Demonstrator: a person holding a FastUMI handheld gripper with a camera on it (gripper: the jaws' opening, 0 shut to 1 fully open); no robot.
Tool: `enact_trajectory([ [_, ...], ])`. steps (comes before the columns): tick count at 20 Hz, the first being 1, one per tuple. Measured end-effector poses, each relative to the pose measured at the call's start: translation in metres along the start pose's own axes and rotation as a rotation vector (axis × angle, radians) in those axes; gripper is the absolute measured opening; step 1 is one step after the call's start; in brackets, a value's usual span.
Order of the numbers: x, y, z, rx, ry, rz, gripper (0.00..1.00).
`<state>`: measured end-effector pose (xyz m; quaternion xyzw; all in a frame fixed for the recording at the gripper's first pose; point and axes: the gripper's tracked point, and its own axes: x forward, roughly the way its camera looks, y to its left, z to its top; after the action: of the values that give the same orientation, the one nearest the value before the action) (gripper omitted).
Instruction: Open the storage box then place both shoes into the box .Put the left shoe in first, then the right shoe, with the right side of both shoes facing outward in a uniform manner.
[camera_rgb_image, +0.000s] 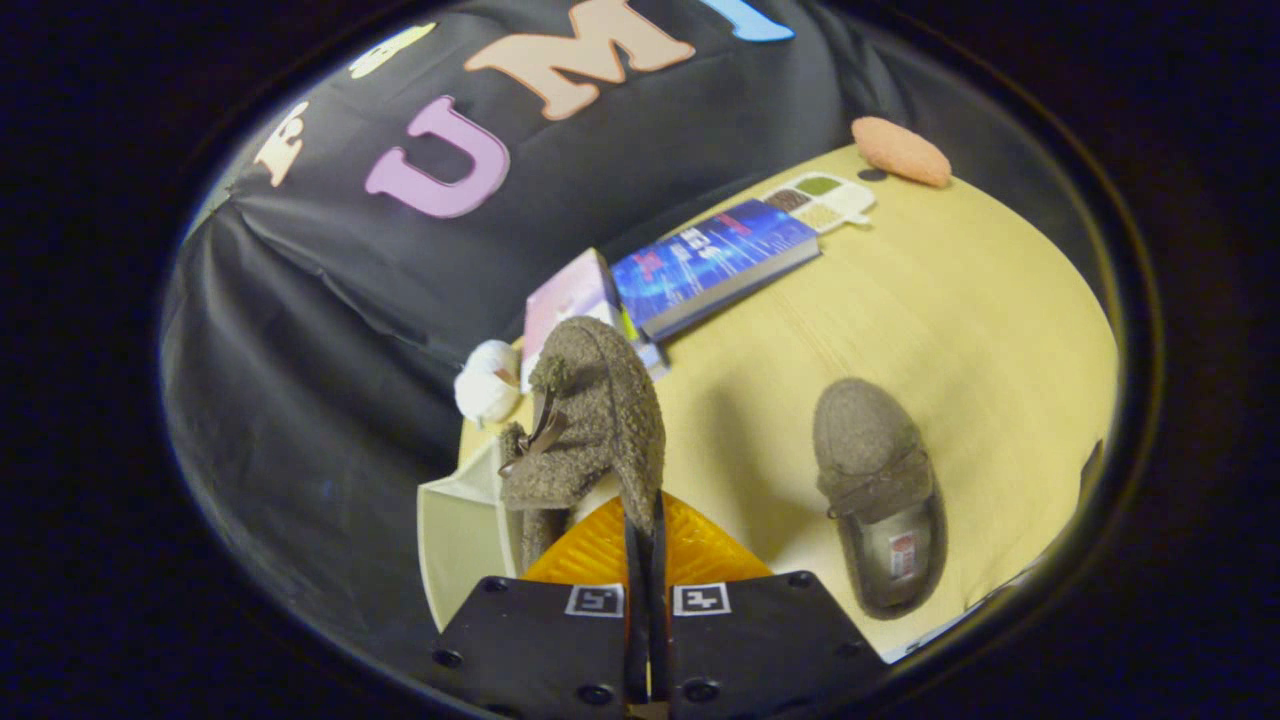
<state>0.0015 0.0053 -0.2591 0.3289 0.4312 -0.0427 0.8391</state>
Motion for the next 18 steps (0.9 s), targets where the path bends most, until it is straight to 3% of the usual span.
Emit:
enact_trajectory([
  [4,-0.017,0.078,0.002,-0.031,0.012,0.147,0.04],
  [8,-0.012,0.134,-0.039,-0.064,0.112,0.240,0.04],
  [18,0.035,0.129,-0.141,-0.194,0.295,0.114,0.05],
])
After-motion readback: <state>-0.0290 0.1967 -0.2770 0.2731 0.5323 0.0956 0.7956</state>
